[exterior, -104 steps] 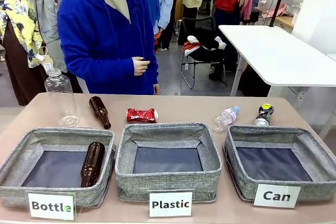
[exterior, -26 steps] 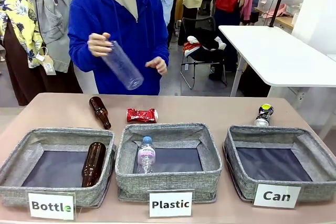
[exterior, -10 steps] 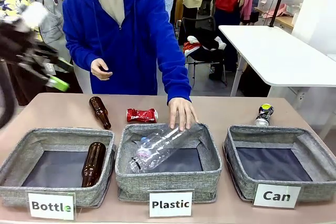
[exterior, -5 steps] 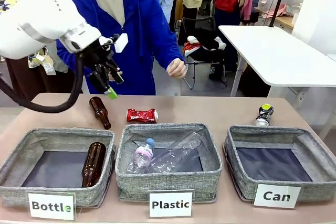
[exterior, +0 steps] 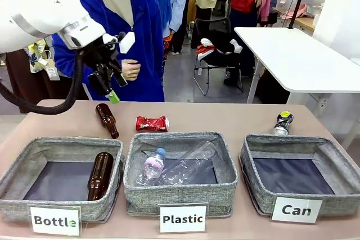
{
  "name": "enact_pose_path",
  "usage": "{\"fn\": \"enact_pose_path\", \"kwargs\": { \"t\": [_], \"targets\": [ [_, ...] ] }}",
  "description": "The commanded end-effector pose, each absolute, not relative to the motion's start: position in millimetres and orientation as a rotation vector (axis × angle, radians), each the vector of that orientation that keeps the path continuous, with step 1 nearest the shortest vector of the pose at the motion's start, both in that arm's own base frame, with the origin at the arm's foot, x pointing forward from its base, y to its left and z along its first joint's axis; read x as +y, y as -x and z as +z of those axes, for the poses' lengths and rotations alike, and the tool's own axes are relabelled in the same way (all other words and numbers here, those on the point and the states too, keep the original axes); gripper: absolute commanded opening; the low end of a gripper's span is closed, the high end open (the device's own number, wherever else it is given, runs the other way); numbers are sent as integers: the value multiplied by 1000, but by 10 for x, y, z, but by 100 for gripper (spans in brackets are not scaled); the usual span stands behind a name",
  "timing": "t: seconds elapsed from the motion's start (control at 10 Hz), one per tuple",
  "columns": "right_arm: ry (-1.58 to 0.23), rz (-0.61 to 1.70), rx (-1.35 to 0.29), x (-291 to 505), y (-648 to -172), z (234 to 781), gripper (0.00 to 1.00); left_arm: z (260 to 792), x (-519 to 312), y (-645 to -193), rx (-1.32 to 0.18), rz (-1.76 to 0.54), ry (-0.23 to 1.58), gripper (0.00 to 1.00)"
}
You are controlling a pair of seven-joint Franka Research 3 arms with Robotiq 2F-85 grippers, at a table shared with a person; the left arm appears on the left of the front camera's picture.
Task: Sort the can waste into the basket.
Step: Pick up the can waste from the table and place it in the right Fabric basket.
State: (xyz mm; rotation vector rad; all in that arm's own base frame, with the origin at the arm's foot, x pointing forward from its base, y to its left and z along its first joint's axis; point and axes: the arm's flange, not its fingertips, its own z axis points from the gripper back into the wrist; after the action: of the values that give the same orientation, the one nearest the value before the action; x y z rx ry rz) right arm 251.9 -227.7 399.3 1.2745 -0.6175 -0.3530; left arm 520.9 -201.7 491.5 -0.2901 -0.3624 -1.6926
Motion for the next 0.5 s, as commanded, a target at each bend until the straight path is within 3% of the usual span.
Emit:
{"fn": "enact_pose_path", "kwargs": {
  "t": [0.0,0.4],
  "targets": [
    [-1287,-338,-655,-2280,-2547,4002,100,4751,-2437,-5446,-247,-1722,244,100],
    [-1287,-338,-655,-2280,-2547,4002,100,4312,-3065,-5743,-136,-1698,170,100]
  ]
}}
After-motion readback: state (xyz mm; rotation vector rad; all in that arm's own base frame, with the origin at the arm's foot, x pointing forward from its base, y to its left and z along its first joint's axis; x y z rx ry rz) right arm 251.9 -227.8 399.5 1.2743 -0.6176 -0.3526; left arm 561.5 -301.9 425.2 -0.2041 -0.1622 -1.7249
